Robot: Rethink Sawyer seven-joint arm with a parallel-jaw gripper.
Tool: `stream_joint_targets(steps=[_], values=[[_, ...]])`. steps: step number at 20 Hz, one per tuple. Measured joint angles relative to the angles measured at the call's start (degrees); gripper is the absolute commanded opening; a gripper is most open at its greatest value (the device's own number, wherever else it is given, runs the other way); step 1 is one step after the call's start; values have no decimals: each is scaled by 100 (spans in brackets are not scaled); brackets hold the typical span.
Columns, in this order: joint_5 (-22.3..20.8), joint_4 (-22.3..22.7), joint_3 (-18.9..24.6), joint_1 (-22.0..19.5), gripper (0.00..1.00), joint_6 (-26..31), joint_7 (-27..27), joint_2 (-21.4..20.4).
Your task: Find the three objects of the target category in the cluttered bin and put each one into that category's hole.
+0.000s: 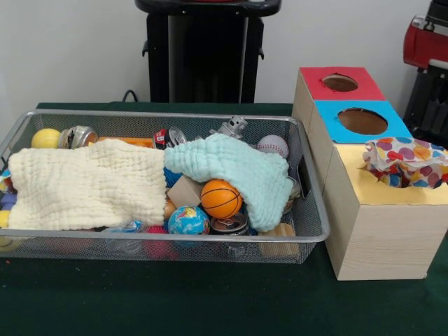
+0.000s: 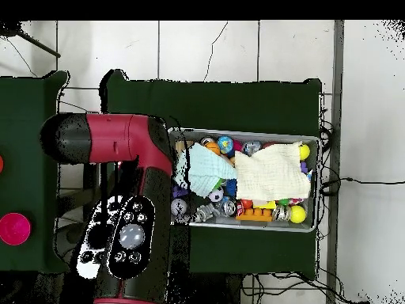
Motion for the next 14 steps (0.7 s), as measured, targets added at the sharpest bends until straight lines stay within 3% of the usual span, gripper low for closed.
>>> stream_joint_targets(steps=[14], values=[[-1, -588, 0, -318, 0, 224, 0, 217]])
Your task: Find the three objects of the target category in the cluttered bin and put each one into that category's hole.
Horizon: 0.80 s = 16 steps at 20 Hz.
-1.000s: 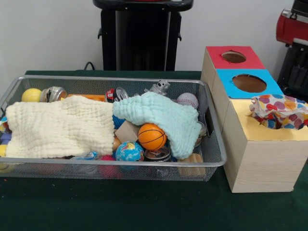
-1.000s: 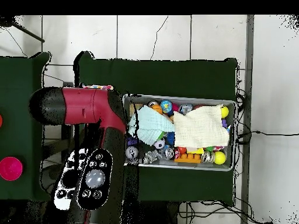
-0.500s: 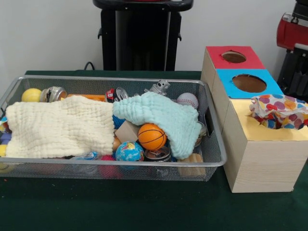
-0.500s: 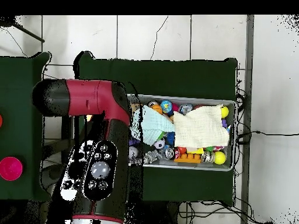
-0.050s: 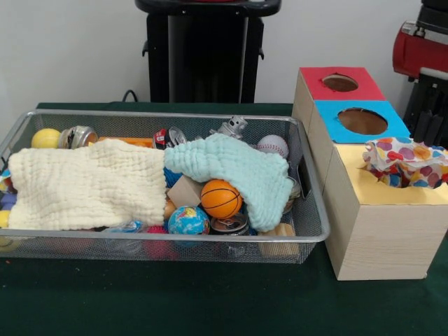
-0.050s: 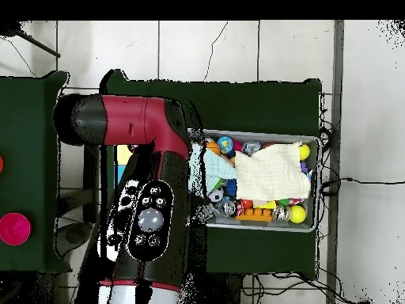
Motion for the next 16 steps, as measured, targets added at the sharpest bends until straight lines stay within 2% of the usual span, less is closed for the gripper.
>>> stream_joint_targets(steps=[7, 16], values=[[0, -165, -1, -129, 0, 317, 0, -7], [-1, -190, 0, -168, 0, 360, 0, 2]])
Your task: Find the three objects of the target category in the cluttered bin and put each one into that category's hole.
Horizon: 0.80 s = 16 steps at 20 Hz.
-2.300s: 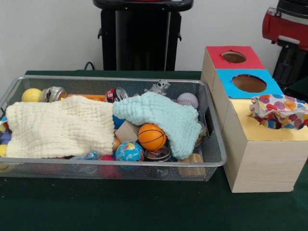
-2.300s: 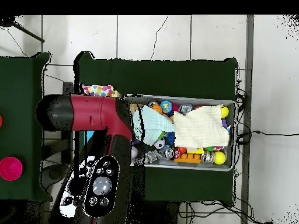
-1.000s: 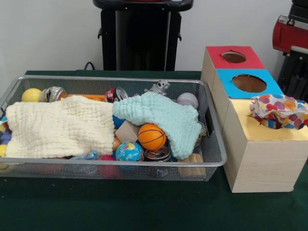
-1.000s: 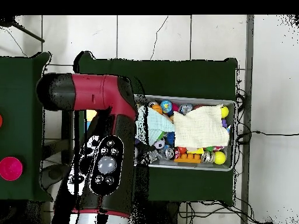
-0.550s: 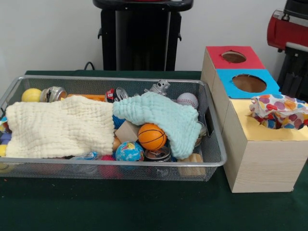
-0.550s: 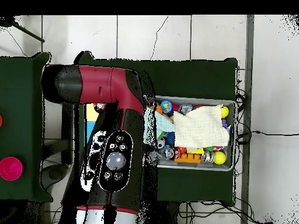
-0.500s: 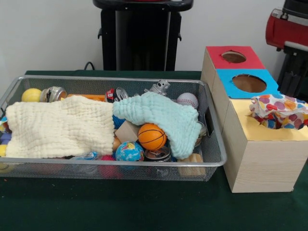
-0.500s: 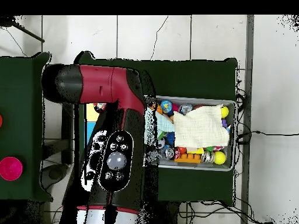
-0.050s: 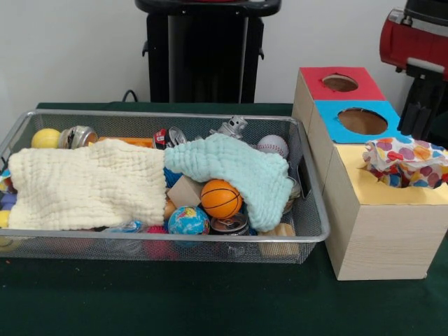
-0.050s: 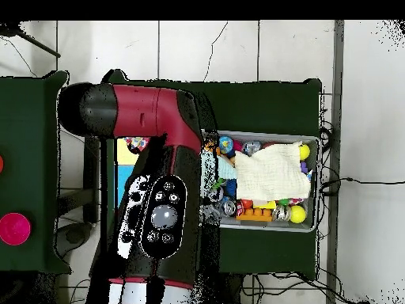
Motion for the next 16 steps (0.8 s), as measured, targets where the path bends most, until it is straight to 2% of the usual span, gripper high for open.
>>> stream_joint_targets(steps=[8, 16], values=[[0, 20, 4, 2, 0, -66, 0, 60], [1, 206, 39, 16, 0, -386, 0, 173]])
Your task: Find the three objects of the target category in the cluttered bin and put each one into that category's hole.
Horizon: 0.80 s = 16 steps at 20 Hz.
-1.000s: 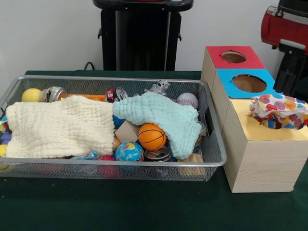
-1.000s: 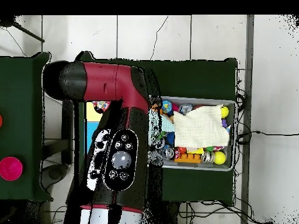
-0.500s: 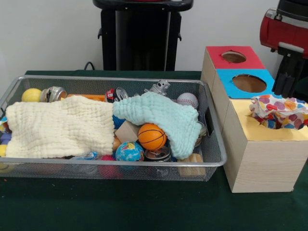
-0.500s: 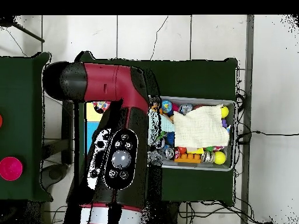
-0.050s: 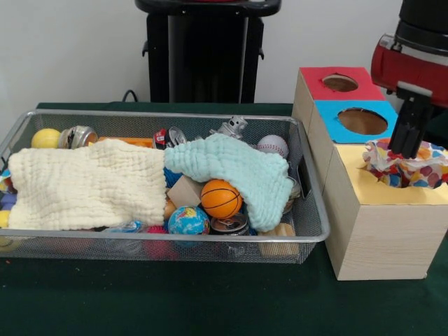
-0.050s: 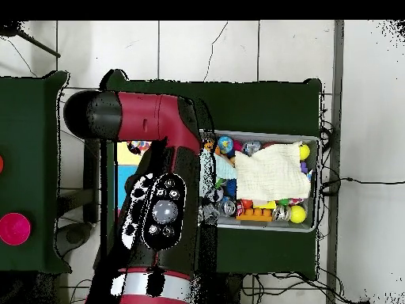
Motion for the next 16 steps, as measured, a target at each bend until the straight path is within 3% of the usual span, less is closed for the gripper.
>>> stream_joint_targets(steps=[16], values=[[2, 541, 115, -1, 0, -392, 0, 62]])
